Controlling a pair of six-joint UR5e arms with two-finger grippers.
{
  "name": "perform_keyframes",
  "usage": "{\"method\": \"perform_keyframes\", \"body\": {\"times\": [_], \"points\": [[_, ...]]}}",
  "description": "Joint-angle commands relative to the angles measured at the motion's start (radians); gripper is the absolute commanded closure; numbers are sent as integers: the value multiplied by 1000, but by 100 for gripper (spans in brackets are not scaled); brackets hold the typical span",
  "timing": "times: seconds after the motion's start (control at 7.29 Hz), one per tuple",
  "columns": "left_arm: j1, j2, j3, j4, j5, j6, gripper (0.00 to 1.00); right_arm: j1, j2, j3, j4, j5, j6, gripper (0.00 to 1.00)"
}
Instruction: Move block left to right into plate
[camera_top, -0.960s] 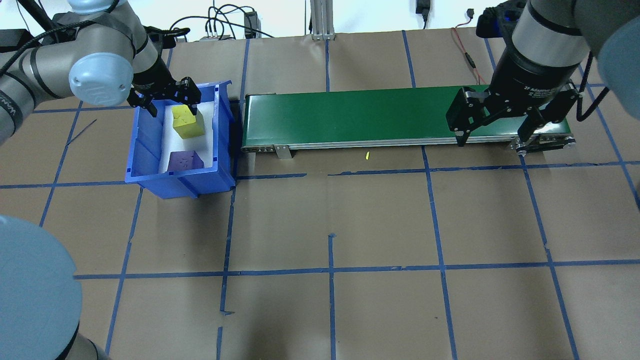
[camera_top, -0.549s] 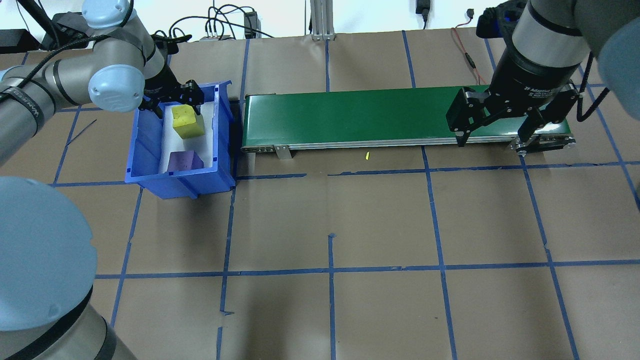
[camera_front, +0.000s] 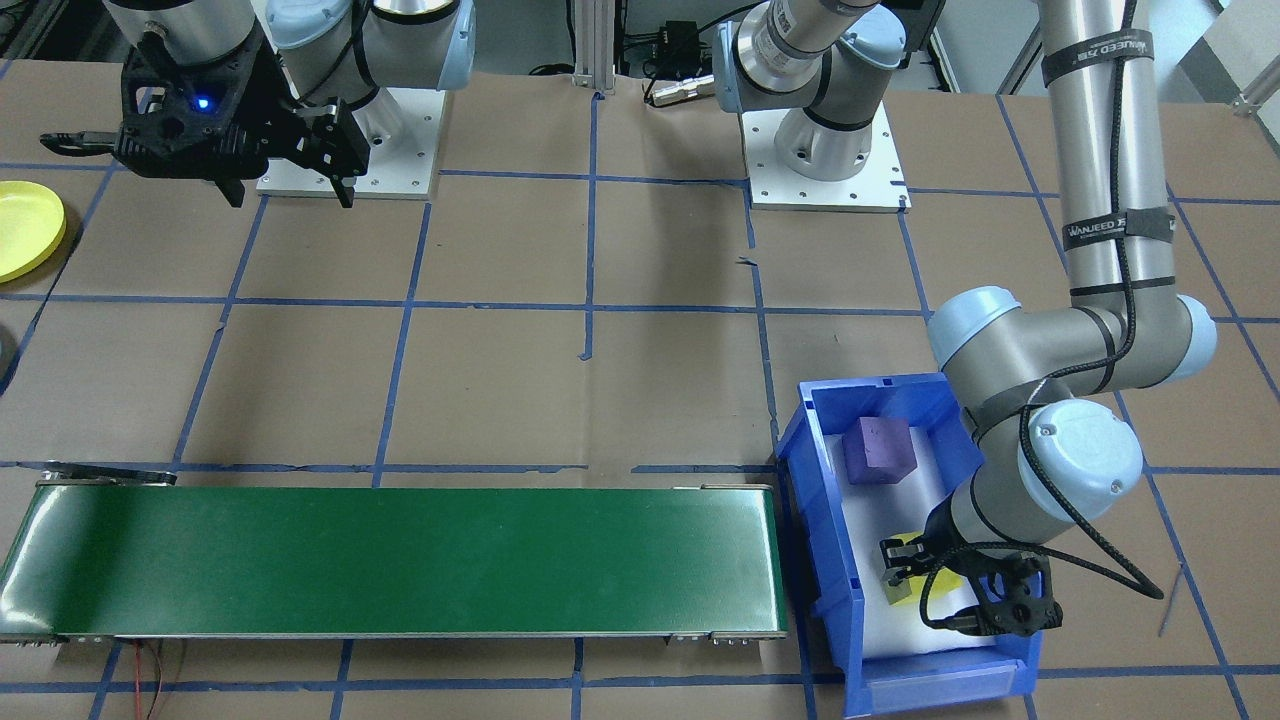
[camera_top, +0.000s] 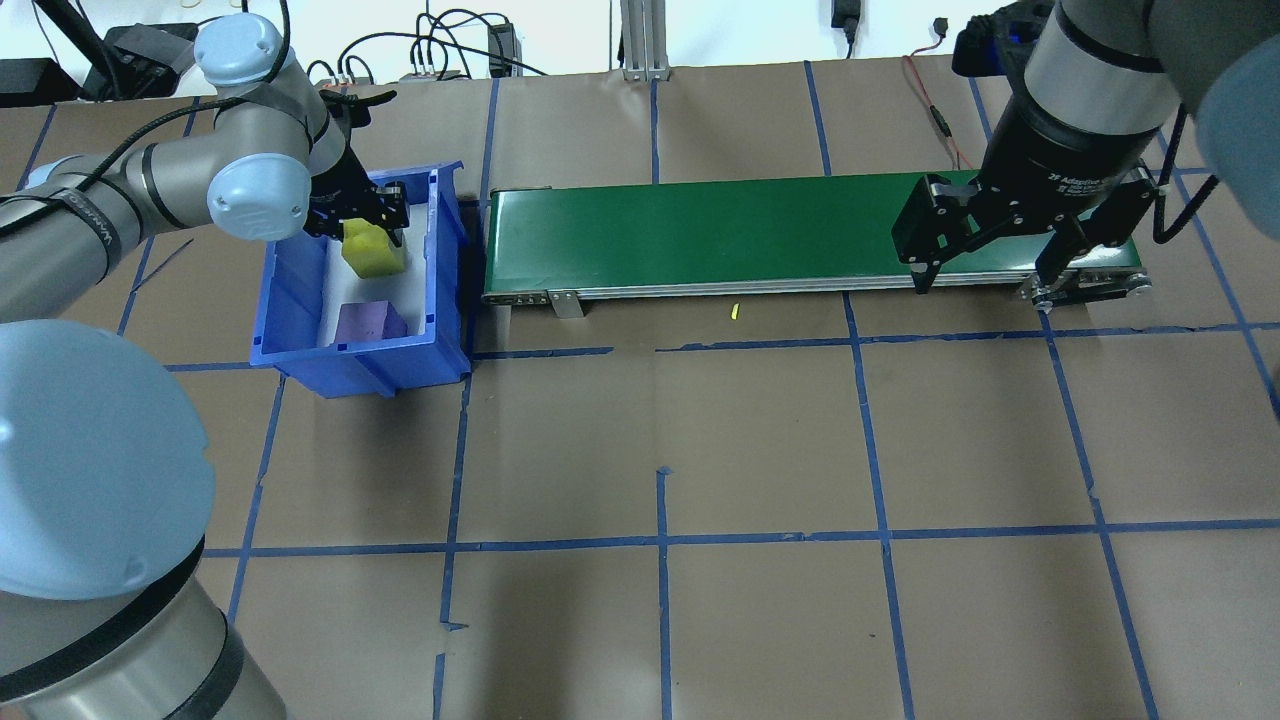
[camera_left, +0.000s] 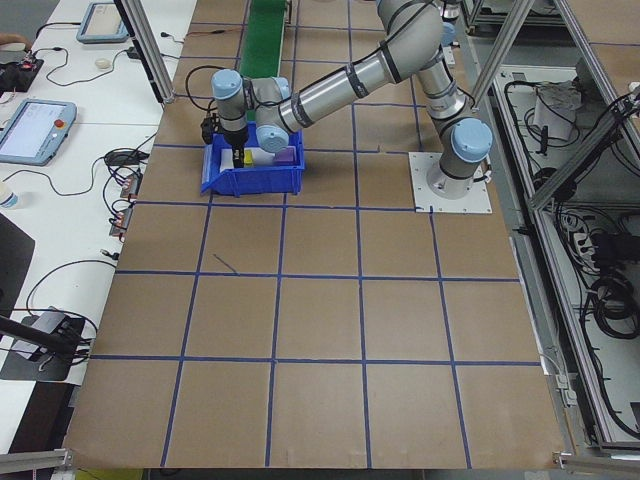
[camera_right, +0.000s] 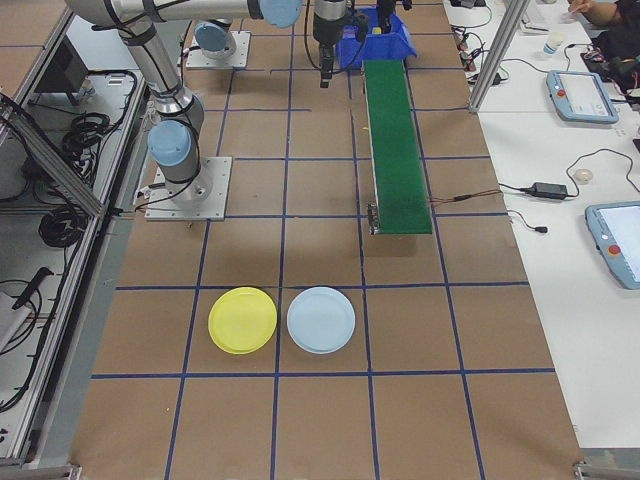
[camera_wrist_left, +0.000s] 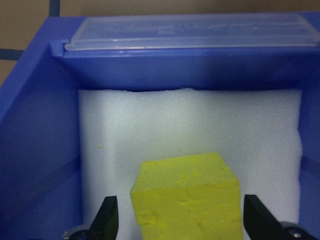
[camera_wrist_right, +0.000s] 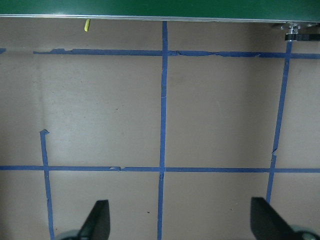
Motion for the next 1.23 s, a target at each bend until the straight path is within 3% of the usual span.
{"method": "perform_keyframes", "body": {"times": [0.0,0.14,0.41,0.69,1.1], "points": [[-1,56,-4,-15,-1,6,74,0,0,0,0,-1,0,0],[-3,131,8,-124,-2,6,74,0,0,0,0,1,0,0],[-85,255,7,-217,-4,5,74,0,0,2,0,-1,0,0],[-231,247,5,-198,4,0,74,0,0,0,0,1,0,0],[-288,94,16,30,-7,-104,67,0,0,0,0,1,0,0]]}}
